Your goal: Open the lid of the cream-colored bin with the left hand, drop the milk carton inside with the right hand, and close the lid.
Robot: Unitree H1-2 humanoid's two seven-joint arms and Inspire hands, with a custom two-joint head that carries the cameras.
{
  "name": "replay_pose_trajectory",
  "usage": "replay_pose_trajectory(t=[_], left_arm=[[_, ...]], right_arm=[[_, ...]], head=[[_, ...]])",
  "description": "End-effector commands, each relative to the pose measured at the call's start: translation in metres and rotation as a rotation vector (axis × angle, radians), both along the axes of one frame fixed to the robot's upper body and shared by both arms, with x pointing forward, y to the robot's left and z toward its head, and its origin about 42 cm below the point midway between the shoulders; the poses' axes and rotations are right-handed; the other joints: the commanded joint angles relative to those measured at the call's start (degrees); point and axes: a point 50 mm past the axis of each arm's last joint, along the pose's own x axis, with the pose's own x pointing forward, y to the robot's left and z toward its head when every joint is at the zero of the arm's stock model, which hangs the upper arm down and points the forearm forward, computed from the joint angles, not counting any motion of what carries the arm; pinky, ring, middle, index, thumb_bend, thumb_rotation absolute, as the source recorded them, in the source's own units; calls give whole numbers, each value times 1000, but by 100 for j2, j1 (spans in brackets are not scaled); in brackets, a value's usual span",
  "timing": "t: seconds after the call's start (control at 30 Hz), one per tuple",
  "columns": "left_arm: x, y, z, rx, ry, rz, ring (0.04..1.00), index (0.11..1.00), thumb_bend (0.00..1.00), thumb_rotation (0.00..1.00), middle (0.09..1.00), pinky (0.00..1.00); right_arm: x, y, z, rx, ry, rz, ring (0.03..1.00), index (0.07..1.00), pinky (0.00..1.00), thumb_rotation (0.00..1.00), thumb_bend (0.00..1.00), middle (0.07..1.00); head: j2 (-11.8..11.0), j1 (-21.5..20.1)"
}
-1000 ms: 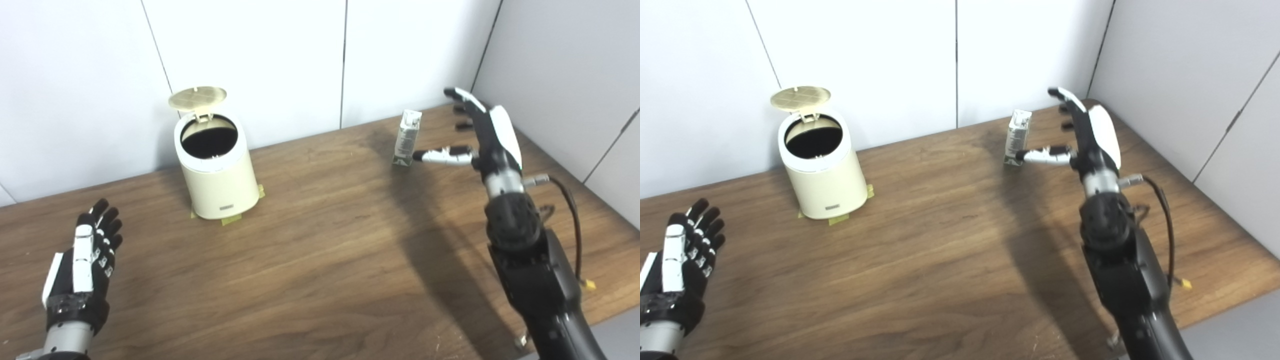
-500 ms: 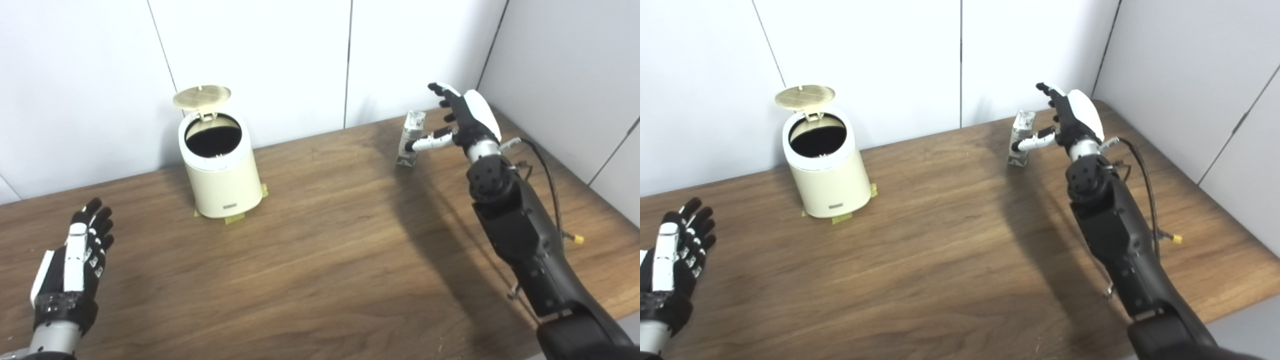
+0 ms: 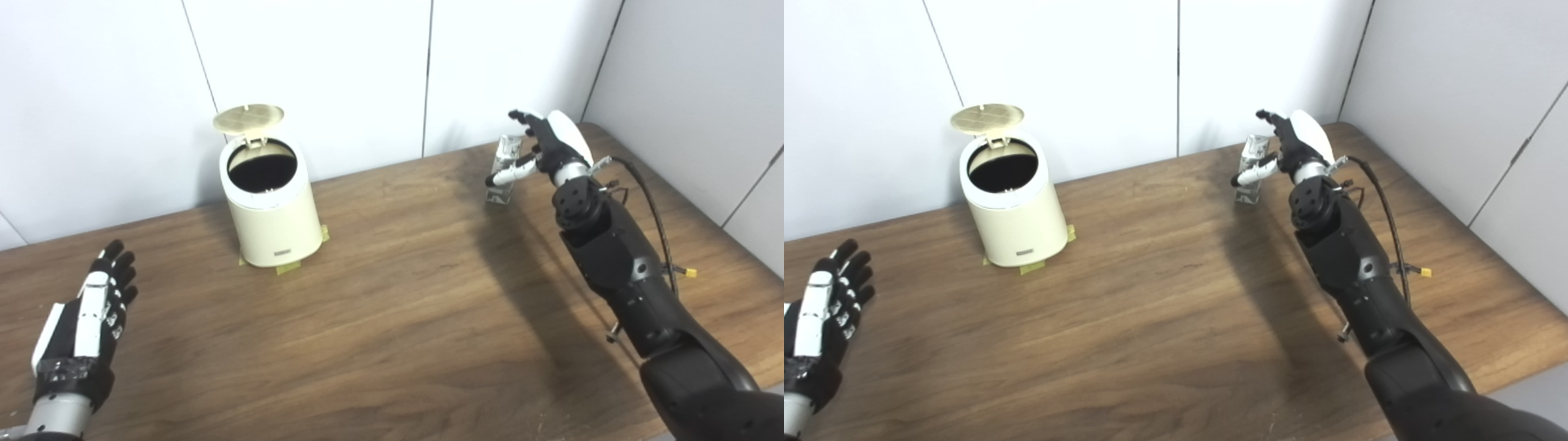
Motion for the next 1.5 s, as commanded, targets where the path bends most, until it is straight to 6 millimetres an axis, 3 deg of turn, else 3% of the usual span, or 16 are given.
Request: replay_pose_trajectory(t=[0.0,0.27,0.43,0.6,0.63,0.67,0.73,0.87,1.03,1.27,1.47], left_arm=[[5,0,21,19,-77,-14,1000,1000,363,966,984,1000],[5,0,24,23,-78,-17,1000,1000,343,979,987,1000],[5,2,24,29,-77,-35,1000,1000,368,922,987,1000],[5,3,24,29,-76,-56,1000,1000,356,929,998,1000],[5,3,24,28,-78,-59,1000,1000,354,929,999,1000],[5,3,24,28,-78,-61,1000,1000,350,928,1000,1000],[4,3,24,36,-77,-62,1000,1000,349,925,1000,1000],[4,3,24,38,-71,-61,1000,1000,348,941,998,1000],[4,2,24,40,-73,-64,1000,1000,336,958,998,1000],[3,1,21,39,-76,-66,1000,1000,318,907,1000,1000],[2,-2,17,39,-75,-69,1000,1000,345,904,999,1000]], right_arm=[[13,-3,42,-66,-131,18,850,863,737,66,955,880],[11,-10,29,-82,-121,19,800,812,718,40,959,817],[7,-17,21,-66,-121,17,772,794,691,39,955,801],[6,-21,11,-25,-171,3,614,689,536,11,917,671],[5,-21,10,-26,-179,3,577,659,514,4,897,631],[5,-21,9,-24,-190,6,549,639,501,2,736,561],[5,-20,8,-24,-209,11,446,571,460,0,561,484],[4,-20,2,-36,-235,12,429,488,424,0,522,498],[3,-19,-1,-38,-247,2,427,478,419,0,520,507],[-1,-13,0,-34,-280,7,427,477,419,0,519,511],[-6,10,15,-28,-380,56,419,483,412,0,519,507]], head=[[12,-7],[8,-26],[12,-41],[23,-47],[31,-48],[33,-48],[41,-46],[46,-41],[34,-51],[4,22],[-55,320]])
